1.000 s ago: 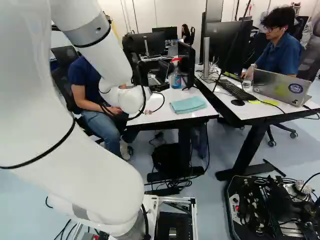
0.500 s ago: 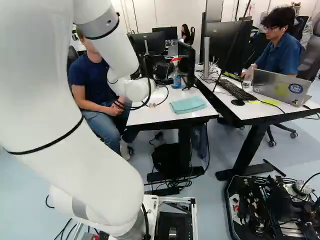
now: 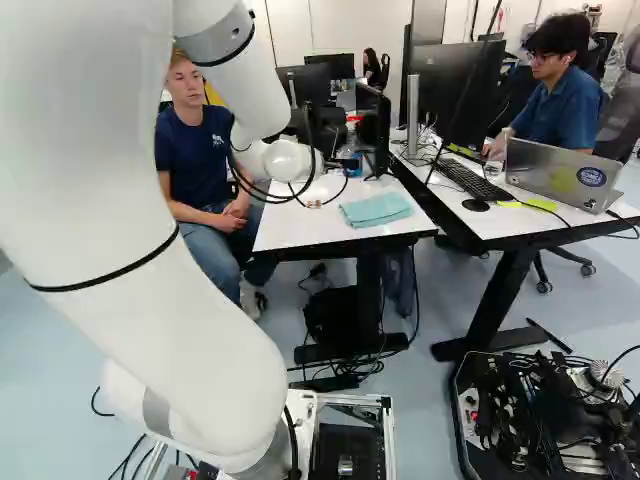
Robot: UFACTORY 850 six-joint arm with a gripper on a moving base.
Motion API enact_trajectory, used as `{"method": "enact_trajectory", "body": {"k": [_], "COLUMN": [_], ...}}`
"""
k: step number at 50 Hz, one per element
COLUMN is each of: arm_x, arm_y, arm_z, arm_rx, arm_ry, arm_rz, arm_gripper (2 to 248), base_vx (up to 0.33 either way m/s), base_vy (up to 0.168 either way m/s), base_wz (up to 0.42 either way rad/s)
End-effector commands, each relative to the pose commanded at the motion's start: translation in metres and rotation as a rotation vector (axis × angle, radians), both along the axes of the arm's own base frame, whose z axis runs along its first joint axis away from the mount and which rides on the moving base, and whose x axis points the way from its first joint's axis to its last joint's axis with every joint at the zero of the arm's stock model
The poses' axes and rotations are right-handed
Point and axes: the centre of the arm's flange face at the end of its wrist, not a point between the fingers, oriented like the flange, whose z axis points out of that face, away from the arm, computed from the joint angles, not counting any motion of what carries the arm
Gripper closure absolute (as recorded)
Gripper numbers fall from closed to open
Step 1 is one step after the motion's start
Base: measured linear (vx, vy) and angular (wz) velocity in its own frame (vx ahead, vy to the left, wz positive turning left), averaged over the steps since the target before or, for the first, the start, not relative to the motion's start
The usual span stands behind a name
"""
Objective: Clean the table with the green towel
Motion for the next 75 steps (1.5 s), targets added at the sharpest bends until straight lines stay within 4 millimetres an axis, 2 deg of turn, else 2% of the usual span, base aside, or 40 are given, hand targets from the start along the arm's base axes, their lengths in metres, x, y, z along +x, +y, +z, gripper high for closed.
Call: {"method": "enact_trajectory", "body": {"k": [57, 75], "arm_x": [0.044, 0.055], "arm_y": [-0.07, -0.093], "arm_z": [0.025, 0.019], "arm_rx": [0.074, 0.11], "arm_ry": [0.342, 0.466], "arm_rz": [-0.114, -0.146], "arm_gripper": [3, 3], "base_vx": [0.0, 0.0], "base_vy": [0.0, 0.0], "base_wz": [0.0, 0.0]}}
